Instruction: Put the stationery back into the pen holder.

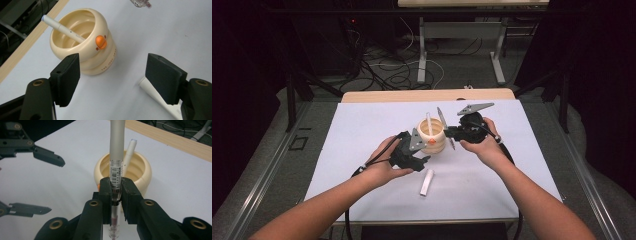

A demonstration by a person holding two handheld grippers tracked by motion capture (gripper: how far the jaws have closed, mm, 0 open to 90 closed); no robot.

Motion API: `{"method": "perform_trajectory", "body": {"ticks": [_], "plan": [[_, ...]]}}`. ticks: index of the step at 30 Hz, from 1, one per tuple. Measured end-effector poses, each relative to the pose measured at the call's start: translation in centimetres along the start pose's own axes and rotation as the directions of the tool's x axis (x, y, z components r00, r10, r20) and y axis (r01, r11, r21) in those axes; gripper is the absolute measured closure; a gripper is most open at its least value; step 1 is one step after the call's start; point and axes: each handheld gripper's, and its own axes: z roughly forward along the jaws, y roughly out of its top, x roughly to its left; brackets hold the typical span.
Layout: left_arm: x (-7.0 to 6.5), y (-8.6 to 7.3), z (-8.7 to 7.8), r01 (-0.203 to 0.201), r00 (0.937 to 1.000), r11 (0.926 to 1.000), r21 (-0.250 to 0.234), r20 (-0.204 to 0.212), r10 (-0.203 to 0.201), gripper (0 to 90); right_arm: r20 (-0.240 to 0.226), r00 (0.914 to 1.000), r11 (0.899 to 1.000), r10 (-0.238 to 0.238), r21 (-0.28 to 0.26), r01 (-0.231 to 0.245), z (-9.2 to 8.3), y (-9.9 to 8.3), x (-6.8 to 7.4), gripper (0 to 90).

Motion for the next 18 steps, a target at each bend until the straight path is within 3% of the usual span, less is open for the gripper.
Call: {"method": "perform_trajectory", "body": {"ticks": [4, 7, 10, 14, 18], "plan": [[0.4, -0.2, 0.2, 0.063, 0.9980, 0.9977, -0.023, 0.007, -0.063, 25.3, 0.014, 0.9990, 0.999, 0.043, -0.026, -0.042, 0.3, 0.7, -0.4, 79.5], [0.5, -0.4, 0.3, 0.127, 0.9913, 0.9915, -0.027, 0.037, -0.126, 24.1, 0.021, 0.9980, 0.997, 0.059, -0.049, -0.058, 0.5, 1.3, -0.7, 79.5], [0.5, -0.7, 0.5, 0.178, 0.9838, 0.9832, -0.039, 0.026, -0.177, 23.4, 0.024, 0.9963, 0.994, 0.083, -0.072, -0.081, 0.8, 1.9, -0.9, 79.5], [0.9, -1.0, 0.6, 0.260, 0.9654, 0.9649, -0.041, 0.037, -0.258, 22.5, 0.023, 0.9943, 0.990, 0.104, -0.100, -0.101, 1.5, 2.7, -1.0, 79.5], [1.2, -1.4, 0.5, 0.341, 0.9396, 0.9388, -0.050, 0.050, -0.339, 19.8, 0.031, 0.9928, 0.986, 0.116, -0.121, -0.111, 2.3, 3.3, -1.0, 79.5]]}}
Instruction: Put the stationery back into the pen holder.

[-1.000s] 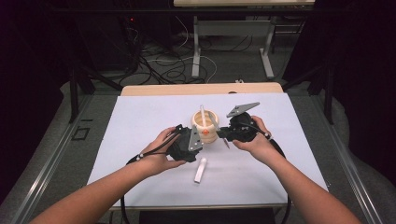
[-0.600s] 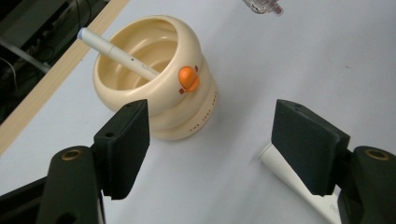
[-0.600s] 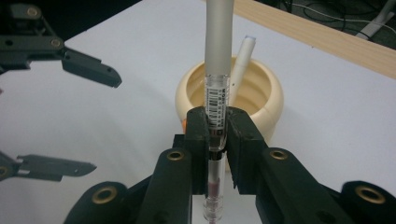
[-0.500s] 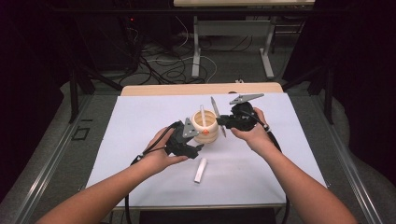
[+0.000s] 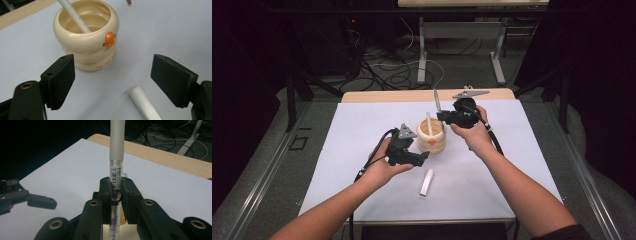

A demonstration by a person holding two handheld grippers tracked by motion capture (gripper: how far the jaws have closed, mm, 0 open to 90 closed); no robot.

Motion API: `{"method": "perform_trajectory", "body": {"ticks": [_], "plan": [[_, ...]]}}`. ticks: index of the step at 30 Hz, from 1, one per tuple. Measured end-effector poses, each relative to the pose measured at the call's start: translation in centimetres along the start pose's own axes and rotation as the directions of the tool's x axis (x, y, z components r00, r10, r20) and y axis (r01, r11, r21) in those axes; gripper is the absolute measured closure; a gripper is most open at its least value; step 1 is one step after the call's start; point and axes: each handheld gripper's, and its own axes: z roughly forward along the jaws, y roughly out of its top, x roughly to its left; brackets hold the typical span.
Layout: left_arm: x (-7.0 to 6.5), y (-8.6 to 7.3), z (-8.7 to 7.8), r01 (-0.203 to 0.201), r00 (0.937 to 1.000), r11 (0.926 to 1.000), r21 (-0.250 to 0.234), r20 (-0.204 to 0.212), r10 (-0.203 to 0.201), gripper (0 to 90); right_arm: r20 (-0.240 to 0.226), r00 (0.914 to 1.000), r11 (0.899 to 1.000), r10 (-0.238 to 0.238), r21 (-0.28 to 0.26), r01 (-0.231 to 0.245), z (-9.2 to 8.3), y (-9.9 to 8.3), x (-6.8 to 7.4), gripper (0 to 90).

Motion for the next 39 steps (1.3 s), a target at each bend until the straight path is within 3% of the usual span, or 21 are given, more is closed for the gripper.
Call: {"method": "perform_trajectory", "body": {"ticks": [6, 8, 13, 19, 21, 25, 36, 39], "plan": [[0.3, -0.8, 0.0, 0.093, 0.9955, 0.9952, -0.032, 0.022, -0.092, 19.1, 0.022, 0.9995, 1.000, 0.024, -0.008, -0.024, 1.4, 0.1, -0.3, 79.5], [0.3, -1.1, 0.0, 0.128, 0.9917, 0.9911, -0.039, 0.022, -0.127, 19.2, 0.018, 0.9979, 0.998, 0.063, -0.015, -0.062, 1.8, 0.1, -0.5, 79.5], [0.2, -1.8, 0.0, 0.116, 0.9932, 0.9922, -0.046, -0.010, -0.116, 19.3, 0.025, 0.9944, 0.995, 0.103, -0.015, -0.102, 2.7, -0.1, -1.0, 79.5], [0.1, -2.7, -0.1, 0.133, 0.9909, 0.9893, -0.060, -0.012, -0.134, 19.3, 0.030, 0.9910, 0.991, 0.131, -0.003, -0.131, 3.6, -0.5, -1.2, 79.5], [0.0, -2.9, -0.2, 0.170, 0.9852, 0.9824, -0.077, -0.006, -0.171, 19.3, 0.036, 0.9909, 0.992, 0.129, -0.005, -0.129, 4.0, -0.6, -1.2, 79.5], [0.1, -3.4, -0.3, 0.192, 0.9813, 0.9781, -0.080, -0.001, -0.193, 19.3, 0.043, 0.9917, 0.992, 0.121, 0.013, -0.122, 4.6, -0.9, -1.1, 79.5], [0.2, -4.3, -0.1, 0.199, 0.9799, 0.9781, -0.059, 0.001, -0.200, 19.3, 0.053, 0.9907, 0.989, 0.125, 0.070, -0.129, 5.1, -1.8, -1.2, 79.3], [0.1, -4.3, -0.1, 0.208, 0.9782, 0.9768, -0.054, 0.002, -0.208, 19.4, 0.059, 0.9926, 0.992, 0.106, 0.069, -0.110, 5.0, -1.8, -1.0, 75.2]]}}
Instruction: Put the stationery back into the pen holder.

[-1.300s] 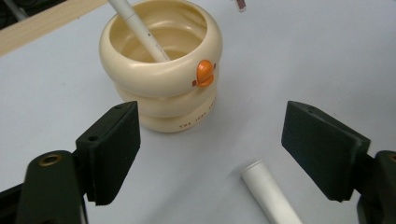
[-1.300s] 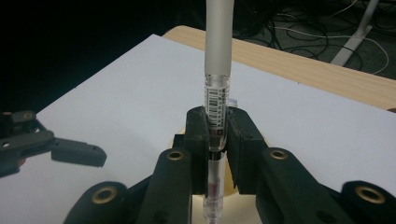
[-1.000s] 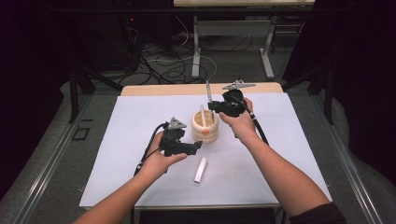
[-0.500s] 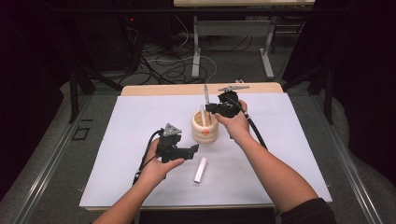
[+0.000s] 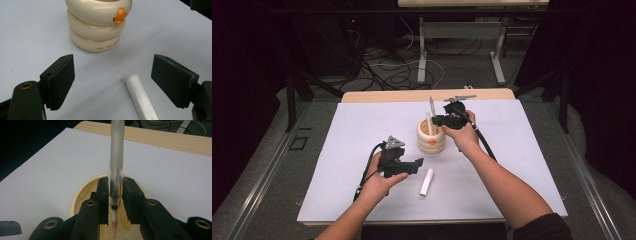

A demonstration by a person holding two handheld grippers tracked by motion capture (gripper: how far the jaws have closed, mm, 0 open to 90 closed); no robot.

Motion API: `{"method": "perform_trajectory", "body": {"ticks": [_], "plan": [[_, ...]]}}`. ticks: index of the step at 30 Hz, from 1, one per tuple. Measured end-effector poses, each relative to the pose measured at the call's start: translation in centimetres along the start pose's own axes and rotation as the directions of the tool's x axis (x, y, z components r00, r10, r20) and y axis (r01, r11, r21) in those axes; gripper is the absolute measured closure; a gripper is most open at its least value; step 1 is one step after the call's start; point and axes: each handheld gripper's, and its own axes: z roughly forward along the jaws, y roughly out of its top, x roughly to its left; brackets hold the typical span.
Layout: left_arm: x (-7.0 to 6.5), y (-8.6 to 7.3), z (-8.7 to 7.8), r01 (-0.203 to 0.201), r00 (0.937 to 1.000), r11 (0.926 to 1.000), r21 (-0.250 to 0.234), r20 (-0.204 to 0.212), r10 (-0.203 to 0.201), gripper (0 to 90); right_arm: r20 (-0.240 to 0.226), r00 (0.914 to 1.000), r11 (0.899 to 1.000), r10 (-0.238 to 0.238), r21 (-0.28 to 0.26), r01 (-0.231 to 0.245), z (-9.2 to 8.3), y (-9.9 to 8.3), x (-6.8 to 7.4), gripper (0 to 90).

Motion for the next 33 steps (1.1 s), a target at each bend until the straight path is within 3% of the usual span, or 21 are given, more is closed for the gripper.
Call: {"method": "perform_trajectory", "body": {"ticks": [7, 10, 12, 13, 15, 17, 23, 29, 33], "plan": [[-0.1, -0.5, 0.4, -0.003, 1.0000, 0.9998, 0.021, 0.009, 0.003, 19.6, -0.006, 0.9996, 0.999, -0.029, -0.023, 0.028, -0.7, 0.1, 0.3, 61.4], [-0.1, -0.6, 0.5, -0.001, 0.9999, 0.9993, 0.038, 0.011, 0.001, 19.7, -0.009, 0.9997, 1.000, -0.023, -0.009, 0.023, -1.3, 0.1, 0.4, 56.9], [-0.3, -0.7, 0.5, 0.015, 0.9997, 0.9988, 0.046, 0.016, -0.016, 20.0, -0.016, 0.9994, 0.999, -0.032, -0.037, 0.031, -1.7, -0.1, 0.4, 54.9], [-0.2, -0.7, 0.5, 0.002, 0.9999, 0.9988, 0.050, 0.016, -0.003, 20.1, -0.015, 0.9993, 0.999, -0.034, -0.037, 0.033, -1.9, -0.2, 0.4, 53.8], [-0.4, -0.8, 0.6, 0.021, 0.9996, 0.9983, 0.055, 0.019, -0.022, 20.3, -0.010, 0.9988, 0.998, -0.047, -0.042, 0.047, -2.3, -0.5, 0.3, 50.6], [-0.3, -0.8, 0.7, 0.015, 0.9996, 0.9978, 0.065, 0.021, -0.017, 21.0, 0.009, 0.9966, 0.996, -0.082, -0.033, 0.082, -2.6, -0.7, 0.2, 48.0], [-0.4, -0.9, 0.9, 0.019, 0.9993, 0.9967, 0.079, 0.030, -0.022, 21.0, 0.029, 0.9920, 0.988, -0.123, -0.086, 0.125, -4.3, -1.6, 0.1, 44.5], [-0.5, -1.1, 1.1, 0.034, 0.9988, 0.9950, 0.094, 0.032, -0.037, 21.4, 0.001, 0.9912, 0.982, -0.133, -0.133, 0.132, -6.1, -2.6, 0.1, 41.3], [-0.5, -1.2, 1.0, 0.024, 0.9992, 0.9954, 0.093, 0.029, -0.026, 22.0, -0.060, 0.9915, 0.982, -0.115, -0.156, 0.105, -7.0, -3.3, 0.2, 37.3]]}}
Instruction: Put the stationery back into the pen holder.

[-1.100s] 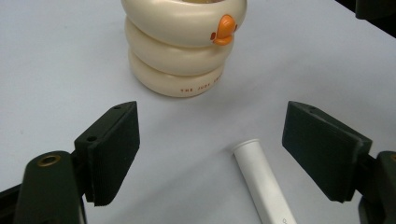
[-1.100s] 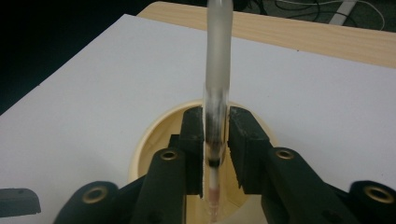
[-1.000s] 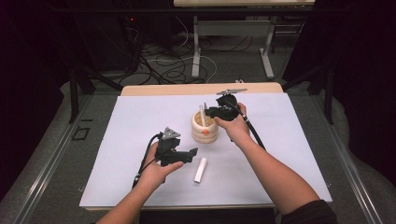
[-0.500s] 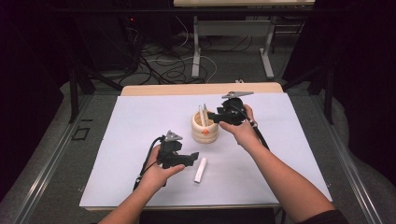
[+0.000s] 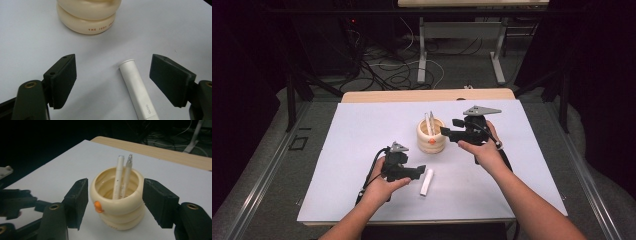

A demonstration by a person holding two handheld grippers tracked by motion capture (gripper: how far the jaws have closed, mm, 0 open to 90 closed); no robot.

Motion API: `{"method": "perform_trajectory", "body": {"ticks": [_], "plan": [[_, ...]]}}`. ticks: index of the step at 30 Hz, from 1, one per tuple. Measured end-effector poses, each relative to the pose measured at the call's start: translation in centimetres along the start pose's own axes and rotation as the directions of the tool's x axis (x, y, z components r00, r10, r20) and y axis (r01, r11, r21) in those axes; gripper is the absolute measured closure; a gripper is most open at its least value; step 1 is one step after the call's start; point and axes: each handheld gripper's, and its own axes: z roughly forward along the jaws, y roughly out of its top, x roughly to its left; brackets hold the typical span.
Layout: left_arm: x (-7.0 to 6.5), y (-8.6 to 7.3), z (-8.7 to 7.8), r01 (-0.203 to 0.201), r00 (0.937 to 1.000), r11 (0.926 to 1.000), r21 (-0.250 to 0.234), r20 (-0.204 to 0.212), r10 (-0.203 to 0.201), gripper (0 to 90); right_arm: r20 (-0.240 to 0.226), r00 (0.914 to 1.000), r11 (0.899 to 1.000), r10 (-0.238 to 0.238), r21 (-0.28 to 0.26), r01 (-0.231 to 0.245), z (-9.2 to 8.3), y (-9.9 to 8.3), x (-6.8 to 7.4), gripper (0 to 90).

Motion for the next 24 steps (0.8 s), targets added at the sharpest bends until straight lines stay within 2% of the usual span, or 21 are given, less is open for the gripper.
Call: {"method": "perform_trajectory", "body": {"ticks": [2, 6, 10, 18, 24], "plan": [[0.0, 0.0, -0.1, 0.001, 1.0000, 1.0000, -0.001, -0.001, -0.001, 22.1, -0.012, 0.9999, 1.000, 0.009, 0.007, -0.009, -0.5, -0.4, 0.3, 37.2], [0.0, 0.0, -0.2, 0.004, 1.0000, 1.0000, -0.003, 0.001, -0.004, 22.3, -0.015, 0.9994, 0.999, -0.032, 0.016, 0.032, -1.4, -1.1, 1.0, 33.0], [-0.1, -0.1, -0.2, 0.004, 1.0000, 1.0000, 0.001, -0.003, -0.004, 22.3, -0.028, 0.9965, 0.997, -0.079, 0.019, 0.079, -1.7, -1.9, 1.5, 22.9], [-0.1, -0.3, 0.0, 0.003, 1.0000, 0.9999, 0.010, 0.006, -0.003, 22.6, -0.027, 0.9979, 0.997, -0.058, 0.042, 0.060, -2.3, -3.9, 1.8, 17.6], [-0.3, -0.3, 0.1, 0.032, 0.9992, 0.9993, 0.018, 0.025, -0.032, 23.8, -0.016, 0.9985, 0.995, -0.052, 0.079, 0.053, -2.7, -5.2, 1.5, 16.3]]}}
